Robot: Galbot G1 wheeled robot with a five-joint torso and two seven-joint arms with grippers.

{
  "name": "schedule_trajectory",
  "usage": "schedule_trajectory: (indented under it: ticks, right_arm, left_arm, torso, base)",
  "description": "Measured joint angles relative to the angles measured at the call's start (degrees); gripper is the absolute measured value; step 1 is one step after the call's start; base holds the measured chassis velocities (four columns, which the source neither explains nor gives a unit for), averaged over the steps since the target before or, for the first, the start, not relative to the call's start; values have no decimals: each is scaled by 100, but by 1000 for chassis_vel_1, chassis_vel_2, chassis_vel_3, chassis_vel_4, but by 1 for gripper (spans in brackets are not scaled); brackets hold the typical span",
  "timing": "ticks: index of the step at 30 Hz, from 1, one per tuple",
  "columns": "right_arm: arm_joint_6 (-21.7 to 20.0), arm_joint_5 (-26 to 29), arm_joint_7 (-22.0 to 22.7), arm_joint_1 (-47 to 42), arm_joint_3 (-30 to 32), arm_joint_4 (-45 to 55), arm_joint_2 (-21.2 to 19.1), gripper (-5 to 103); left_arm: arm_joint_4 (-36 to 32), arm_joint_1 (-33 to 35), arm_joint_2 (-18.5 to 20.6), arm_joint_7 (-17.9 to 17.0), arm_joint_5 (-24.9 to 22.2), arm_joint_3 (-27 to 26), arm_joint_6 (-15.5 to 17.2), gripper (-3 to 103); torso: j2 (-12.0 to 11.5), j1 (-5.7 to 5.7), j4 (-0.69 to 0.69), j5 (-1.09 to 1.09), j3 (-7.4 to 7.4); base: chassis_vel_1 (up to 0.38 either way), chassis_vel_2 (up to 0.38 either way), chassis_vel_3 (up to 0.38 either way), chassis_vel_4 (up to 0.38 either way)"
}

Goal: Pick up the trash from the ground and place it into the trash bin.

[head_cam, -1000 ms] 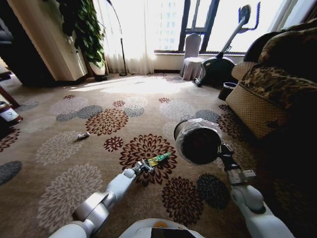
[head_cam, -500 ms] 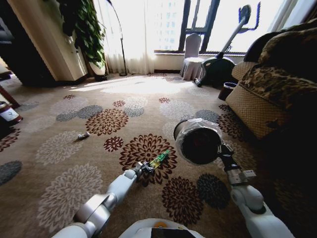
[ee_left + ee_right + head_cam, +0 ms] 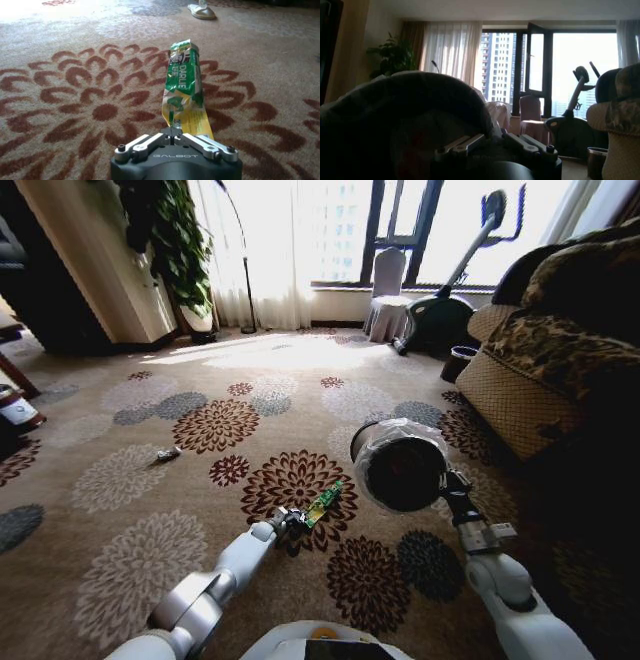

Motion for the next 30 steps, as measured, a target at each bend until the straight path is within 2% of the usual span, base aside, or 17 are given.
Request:
schedule_trajectory:
  ticks: [30]
  right_arm:
    - [-3, 1, 0, 2, -1, -2, 0, 0]
  left_arm:
    - [-2, 2, 5, -5, -3, 4, 0, 0]
  torso:
    - [0, 0, 0, 0, 0]
  base:
    - [0, 0, 0, 0]
